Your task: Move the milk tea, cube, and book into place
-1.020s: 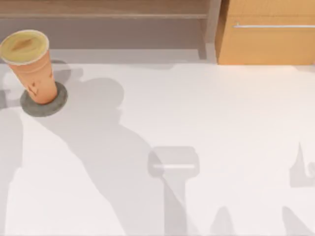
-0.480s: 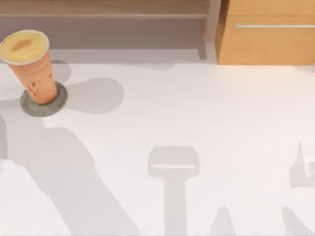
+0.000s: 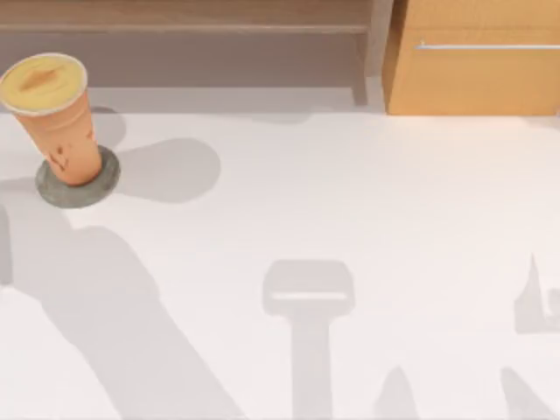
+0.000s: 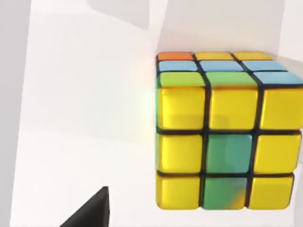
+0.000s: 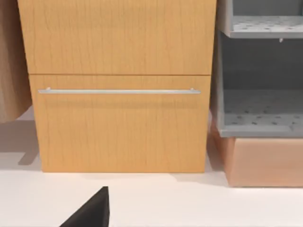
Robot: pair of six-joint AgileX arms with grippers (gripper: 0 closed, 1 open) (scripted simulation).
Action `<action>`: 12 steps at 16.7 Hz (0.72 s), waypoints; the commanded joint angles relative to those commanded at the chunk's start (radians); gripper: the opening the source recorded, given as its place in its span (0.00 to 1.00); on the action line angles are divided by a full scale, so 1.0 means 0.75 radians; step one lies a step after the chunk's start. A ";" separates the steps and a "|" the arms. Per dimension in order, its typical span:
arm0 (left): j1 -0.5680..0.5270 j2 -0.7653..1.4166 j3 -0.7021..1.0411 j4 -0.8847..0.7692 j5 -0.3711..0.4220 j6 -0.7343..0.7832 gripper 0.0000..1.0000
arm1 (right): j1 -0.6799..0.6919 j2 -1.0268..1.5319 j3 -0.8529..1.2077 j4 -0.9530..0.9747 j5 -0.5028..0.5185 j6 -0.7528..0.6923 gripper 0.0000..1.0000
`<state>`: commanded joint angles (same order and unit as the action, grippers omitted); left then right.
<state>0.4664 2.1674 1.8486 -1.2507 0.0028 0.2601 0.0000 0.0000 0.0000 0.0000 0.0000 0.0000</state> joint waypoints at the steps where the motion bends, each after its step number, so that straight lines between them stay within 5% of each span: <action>1: 0.001 0.006 -0.024 0.029 0.000 0.000 1.00 | 0.000 0.000 0.000 0.000 0.000 0.000 1.00; 11: 0.006 0.055 -0.208 0.261 0.001 0.006 1.00 | 0.000 0.000 0.000 0.000 0.000 0.000 1.00; 12: 0.006 0.055 -0.208 0.261 0.001 0.006 0.92 | 0.000 0.000 0.000 0.000 0.000 0.000 1.00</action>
<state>0.4710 2.2090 1.6929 -1.0546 0.0033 0.2643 0.0000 0.0000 0.0000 0.0000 0.0000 0.0000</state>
